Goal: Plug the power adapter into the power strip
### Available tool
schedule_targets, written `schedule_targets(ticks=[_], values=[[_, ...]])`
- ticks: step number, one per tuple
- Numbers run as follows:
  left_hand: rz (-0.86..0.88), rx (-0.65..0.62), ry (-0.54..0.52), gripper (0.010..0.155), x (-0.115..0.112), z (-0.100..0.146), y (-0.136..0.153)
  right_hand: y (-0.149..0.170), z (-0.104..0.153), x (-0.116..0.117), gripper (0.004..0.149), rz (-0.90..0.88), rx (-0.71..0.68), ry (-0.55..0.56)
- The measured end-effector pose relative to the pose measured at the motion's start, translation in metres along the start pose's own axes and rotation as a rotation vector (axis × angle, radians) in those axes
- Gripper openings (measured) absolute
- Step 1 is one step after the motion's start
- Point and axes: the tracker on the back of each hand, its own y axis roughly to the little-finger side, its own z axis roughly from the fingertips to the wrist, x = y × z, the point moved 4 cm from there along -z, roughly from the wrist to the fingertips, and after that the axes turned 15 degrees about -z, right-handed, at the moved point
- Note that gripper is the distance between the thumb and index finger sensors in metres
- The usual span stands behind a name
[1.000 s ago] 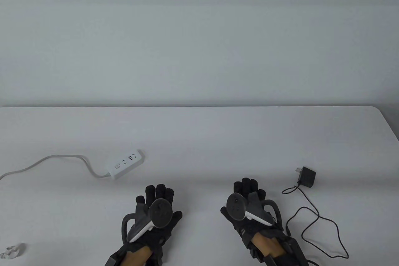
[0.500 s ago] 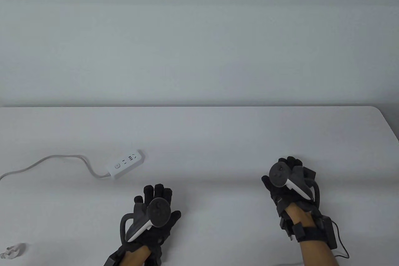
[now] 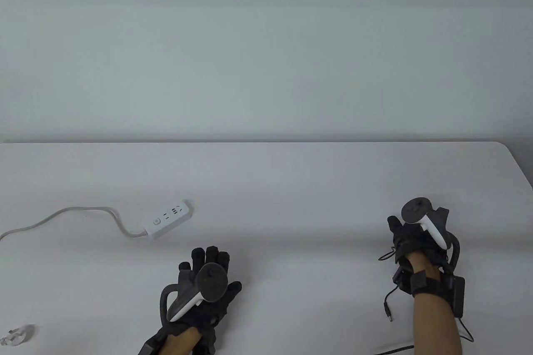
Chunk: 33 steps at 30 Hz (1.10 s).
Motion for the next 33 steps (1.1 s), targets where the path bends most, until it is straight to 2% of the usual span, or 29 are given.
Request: schedule_targets(ticks=[4,12,14,18,22,27,33], values=[[0.004,-0.001,0.004,0.08,0.0,-0.001,0.0,0.014,-0.007,0.0,0.094,-0.005,0.095,0.03],[0.004,0.001,0.013,0.08,-0.001,-0.001,0.001,0.023,-0.021,0.021,0.098,0.038,0.196,-0.025],[0.004,0.003,0.014,0.08,-0.001,-0.001,0.001,0.024,-0.023,0.027,0.097,0.06,0.217,-0.039],[0.014,0.004,0.014,0.081,0.0,-0.001,0.003,0.022,-0.021,0.03,0.088,0.067,0.237,0.005],[0.027,0.01,0.004,0.081,0.003,0.0,0.005,0.017,-0.017,0.031,0.084,0.152,0.218,0.075],[0.042,0.015,-0.001,0.081,0.004,0.001,0.009,0.009,-0.004,0.026,0.086,0.114,0.161,0.15],[0.055,0.017,0.005,0.081,0.004,0.002,0.011,-0.018,0.032,0.006,0.088,0.102,0.027,0.304]])
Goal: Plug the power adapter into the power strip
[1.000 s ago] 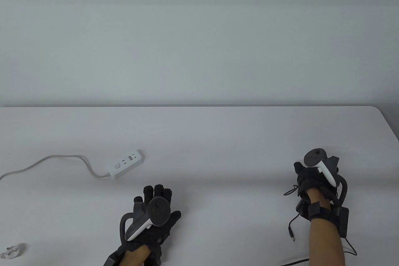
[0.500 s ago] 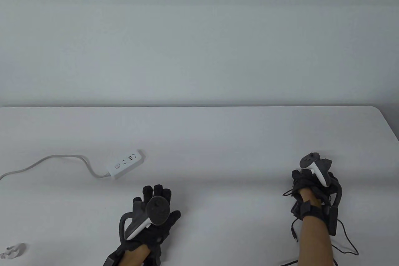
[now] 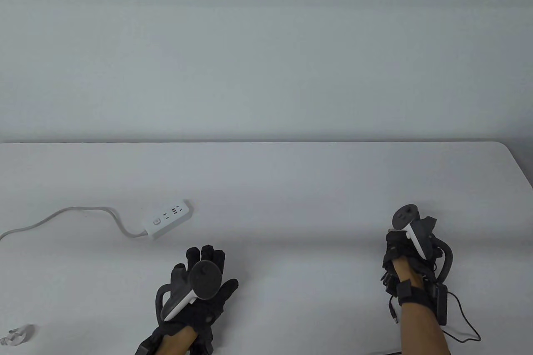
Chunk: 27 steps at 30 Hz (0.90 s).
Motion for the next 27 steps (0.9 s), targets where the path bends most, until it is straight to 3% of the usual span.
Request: schedule_targets(ticks=[7,11,17,21,27], values=[[0.015,0.014,0.01,0.081,-0.002,-0.001,0.005,-0.038,0.06,-0.037,0.09,-0.014,-0.225,0.168],[0.019,0.024,0.015,0.081,-0.003,-0.003,0.008,-0.061,0.103,-0.041,0.092,0.016,-0.358,0.217],[0.029,0.039,0.017,0.083,-0.004,-0.004,0.011,-0.098,0.155,-0.031,0.095,0.028,-0.531,0.193],[0.111,0.069,0.012,0.093,0.0,-0.012,0.021,-0.116,0.181,-0.015,0.094,0.013,-0.644,0.137],[0.105,0.16,0.036,0.097,0.011,-0.043,0.053,-0.136,0.21,0.002,0.087,-0.075,-0.781,0.041]])
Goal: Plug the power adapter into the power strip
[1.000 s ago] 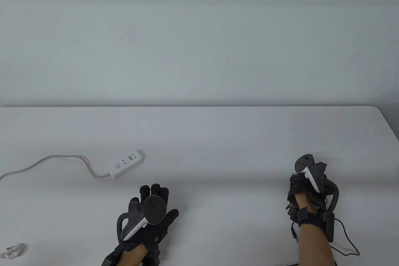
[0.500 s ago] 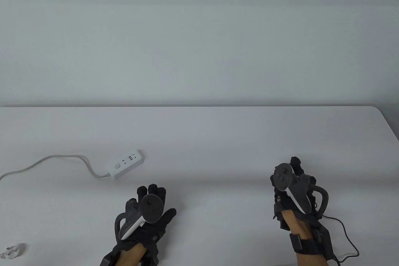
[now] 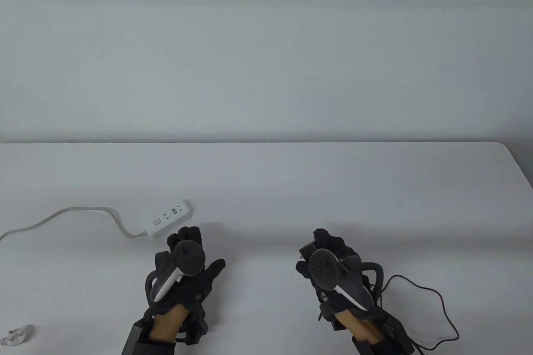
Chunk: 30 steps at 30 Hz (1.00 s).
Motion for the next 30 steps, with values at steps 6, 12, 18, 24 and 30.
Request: schedule_targets(ticks=[6,12,18,24,30], values=[[-0.046,0.131,0.033,0.096,0.008,-0.051,0.038,-0.021,0.006,0.015,0.086,-0.006,-0.09,-0.037],[-0.046,0.316,0.085,0.093,0.003,-0.088,0.083,-0.028,0.01,0.024,0.084,-0.014,-0.126,-0.071],[-0.137,0.356,0.076,0.081,0.003,-0.106,0.093,-0.027,0.01,0.026,0.082,-0.03,-0.128,-0.095],[-0.259,0.323,-0.02,0.077,0.021,-0.109,0.089,-0.029,0.011,0.027,0.081,-0.039,-0.134,-0.111],[-0.186,0.335,-0.069,0.078,0.021,-0.106,0.092,-0.029,0.011,0.028,0.079,-0.028,-0.14,-0.112]])
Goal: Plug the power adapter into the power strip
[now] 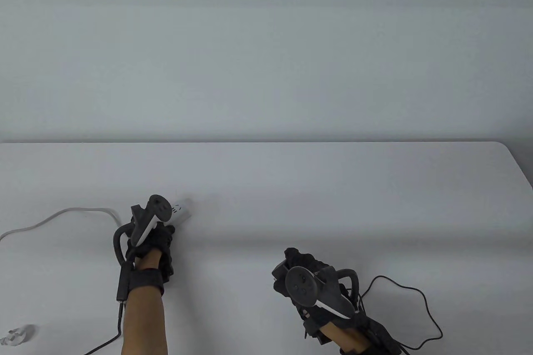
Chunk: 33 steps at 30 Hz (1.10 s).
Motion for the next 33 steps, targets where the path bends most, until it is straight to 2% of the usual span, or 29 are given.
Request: schedule_targets(ticks=[3,7,13,16,18,21,27,33], values=[[-0.008,-0.034,-0.054,0.079,0.001,0.01,-0.005,0.004,-0.001,0.0,0.079,-0.004,0.001,-0.002],[0.08,-0.09,-0.007,0.079,0.006,0.031,-0.012,0.01,-0.004,0.0,0.078,-0.014,0.005,-0.001],[0.186,-0.217,0.051,0.079,0.017,0.089,-0.029,0.017,-0.008,0.003,0.076,-0.018,0.006,-0.043],[0.107,-0.28,0.056,0.078,0.016,0.117,-0.044,0.016,-0.008,0.005,0.076,-0.018,0.0,-0.06],[-0.035,-0.339,0.051,0.078,0.016,0.135,-0.057,0.016,-0.007,0.007,0.076,-0.031,-0.002,-0.079],[-0.026,-0.391,0.032,0.078,0.014,0.16,-0.074,0.015,-0.007,0.007,0.075,-0.028,-0.013,-0.092],[0.015,-0.507,0.038,0.078,-0.002,0.188,-0.107,0.014,-0.007,0.007,0.075,-0.032,-0.025,-0.1],[0.025,-0.594,0.042,0.078,-0.011,0.2,-0.126,0.007,-0.007,0.011,0.074,-0.018,-0.046,-0.114]])
